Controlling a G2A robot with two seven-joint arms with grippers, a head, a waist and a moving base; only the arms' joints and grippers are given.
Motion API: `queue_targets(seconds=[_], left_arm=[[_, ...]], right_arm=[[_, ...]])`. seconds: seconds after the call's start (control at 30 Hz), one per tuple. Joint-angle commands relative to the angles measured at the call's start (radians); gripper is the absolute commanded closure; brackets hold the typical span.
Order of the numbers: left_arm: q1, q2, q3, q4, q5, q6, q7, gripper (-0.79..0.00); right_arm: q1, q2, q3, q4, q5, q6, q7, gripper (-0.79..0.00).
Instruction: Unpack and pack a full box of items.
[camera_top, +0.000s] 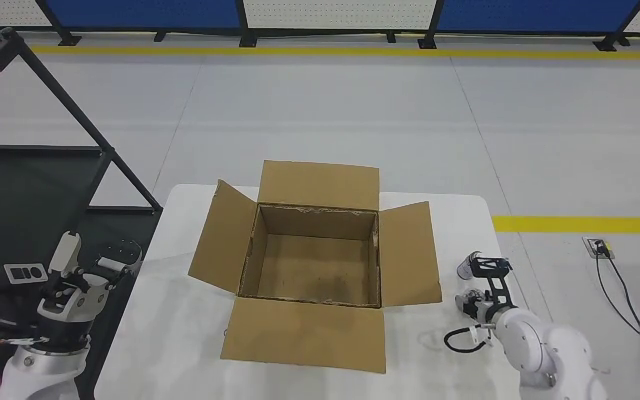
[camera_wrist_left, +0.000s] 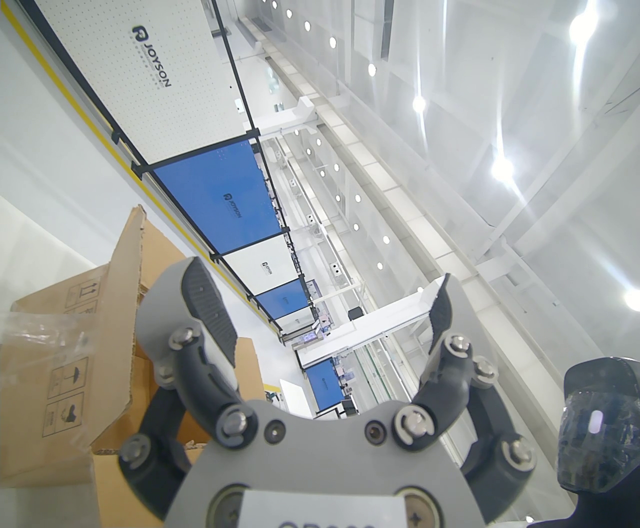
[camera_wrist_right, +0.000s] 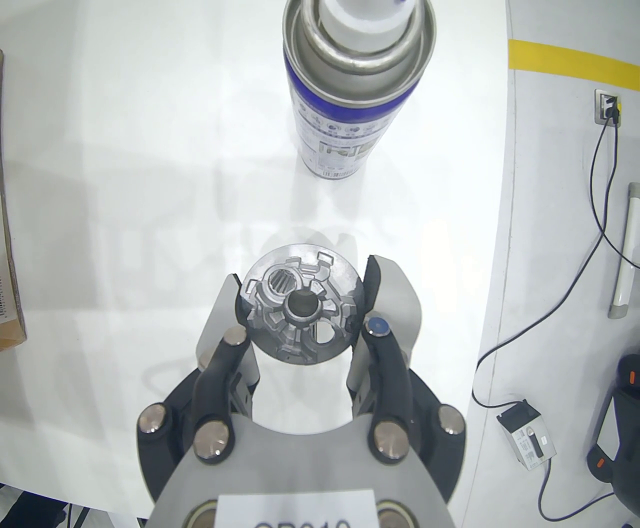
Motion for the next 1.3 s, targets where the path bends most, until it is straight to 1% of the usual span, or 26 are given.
queue_targets(seconds=[0.0, 0.1, 0.2, 0.23, 0.3, 0.37, 0.53, 0.63, 0.73, 0.87, 1.07, 1.2, 1.27], left_arm=[[0.000, 0.000, 0.000, 0.000, 0.000, 0.000, 0.000, -0.785], [0.000, 0.000, 0.000, 0.000, 0.000, 0.000, 0.000, -0.785], [0.000, 0.000, 0.000, 0.000, 0.000, 0.000, 0.000, -0.785], [0.000, 0.000, 0.000, 0.000, 0.000, 0.000, 0.000, -0.785], [0.000, 0.000, 0.000, 0.000, 0.000, 0.000, 0.000, -0.785], [0.000, 0.000, 0.000, 0.000, 0.000, 0.000, 0.000, -0.785], [0.000, 0.000, 0.000, 0.000, 0.000, 0.000, 0.000, -0.785], [0.000, 0.000, 0.000, 0.000, 0.000, 0.000, 0.000, -0.785], [0.000, 0.000, 0.000, 0.000, 0.000, 0.000, 0.000, -0.785], [0.000, 0.000, 0.000, 0.000, 0.000, 0.000, 0.000, -0.785], [0.000, 0.000, 0.000, 0.000, 0.000, 0.000, 0.000, -0.785], [0.000, 0.000, 0.000, 0.000, 0.000, 0.000, 0.000, -0.785], [0.000, 0.000, 0.000, 0.000, 0.000, 0.000, 0.000, -0.785]], right_arm=[[-0.001, 0.001, -0.002, -0.001, 0.001, 0.002, 0.003, -0.428], [-0.002, 0.002, -0.005, 0.001, 0.001, 0.003, 0.005, -0.428], [0.000, 0.003, -0.010, 0.009, 0.005, 0.007, 0.004, -0.468], [0.001, 0.004, -0.011, 0.011, 0.005, 0.008, 0.004, -0.533], [0.003, 0.005, -0.012, 0.015, 0.006, 0.012, 0.006, -0.686], [0.004, 0.006, -0.014, 0.016, 0.006, 0.014, 0.007, -0.785], [0.000, 0.008, -0.013, 0.010, 0.011, 0.023, 0.001, -0.785], [-0.014, 0.009, 0.005, -0.022, 0.032, 0.034, -0.028, -0.785], [-0.041, 0.009, 0.043, -0.083, 0.094, 0.051, -0.096, -0.785], [-0.092, 0.009, 0.088, -0.170, 0.188, 0.029, -0.186, -0.785], [-0.151, 0.009, 0.137, -0.273, 0.344, -0.055, -0.326, -0.785], [-0.187, 0.007, 0.161, -0.320, 0.450, -0.118, -0.443, -0.785], [-0.196, 0.008, 0.159, -0.329, 0.511, -0.179, -0.459, -0.785]])
